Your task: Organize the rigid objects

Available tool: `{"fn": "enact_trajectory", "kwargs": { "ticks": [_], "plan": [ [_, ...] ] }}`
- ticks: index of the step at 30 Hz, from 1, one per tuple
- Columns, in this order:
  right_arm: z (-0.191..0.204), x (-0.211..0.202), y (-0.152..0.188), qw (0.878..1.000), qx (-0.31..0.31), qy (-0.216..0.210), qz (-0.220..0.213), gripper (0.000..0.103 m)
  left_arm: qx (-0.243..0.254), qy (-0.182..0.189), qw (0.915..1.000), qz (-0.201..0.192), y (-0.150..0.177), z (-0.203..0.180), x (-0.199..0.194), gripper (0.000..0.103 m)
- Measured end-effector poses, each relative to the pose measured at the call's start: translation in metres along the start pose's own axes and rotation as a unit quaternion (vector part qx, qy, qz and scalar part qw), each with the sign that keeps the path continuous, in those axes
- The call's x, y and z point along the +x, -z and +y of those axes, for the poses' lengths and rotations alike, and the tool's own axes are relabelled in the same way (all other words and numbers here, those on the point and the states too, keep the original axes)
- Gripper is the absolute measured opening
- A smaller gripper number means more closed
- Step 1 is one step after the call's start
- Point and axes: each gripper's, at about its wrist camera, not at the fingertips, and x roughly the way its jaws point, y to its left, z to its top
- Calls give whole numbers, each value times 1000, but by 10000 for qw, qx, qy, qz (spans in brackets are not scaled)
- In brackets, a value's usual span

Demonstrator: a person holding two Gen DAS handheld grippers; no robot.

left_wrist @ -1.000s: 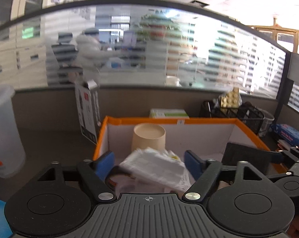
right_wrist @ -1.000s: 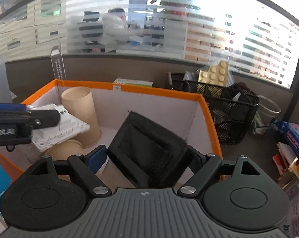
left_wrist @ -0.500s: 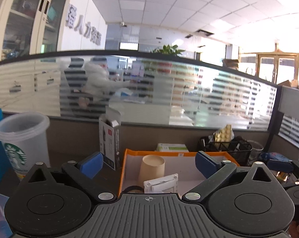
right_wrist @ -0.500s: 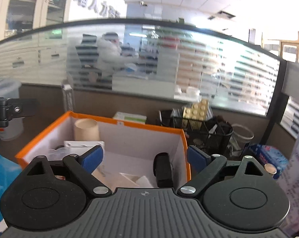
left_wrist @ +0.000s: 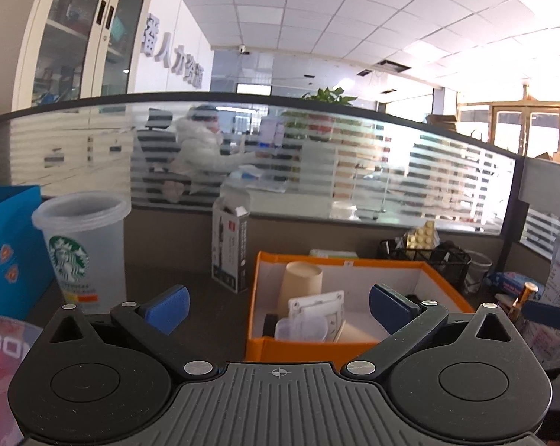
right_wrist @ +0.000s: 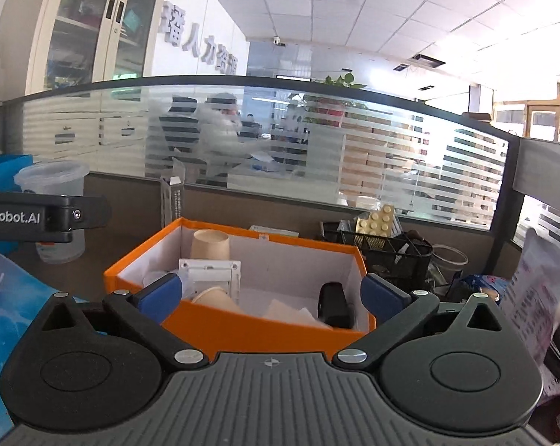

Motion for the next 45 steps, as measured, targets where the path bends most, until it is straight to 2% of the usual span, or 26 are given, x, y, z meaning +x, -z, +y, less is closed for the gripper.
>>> {"fn": "enact_trajectory", "kwargs": {
  "ticks": [10,19,45],
  "plan": [
    [12,-4,28,9997,98,-136,161,103,113,-77,9998,122,17,2,-8,103],
    [4,-11,25,9996,250,-79,34,103,124,-82,9999,36,16,0,-11,103],
    [-3,-15,26,9995,300,-21,19,103,208,-46,9998,39,13,-6,-14,103]
  ]
}}
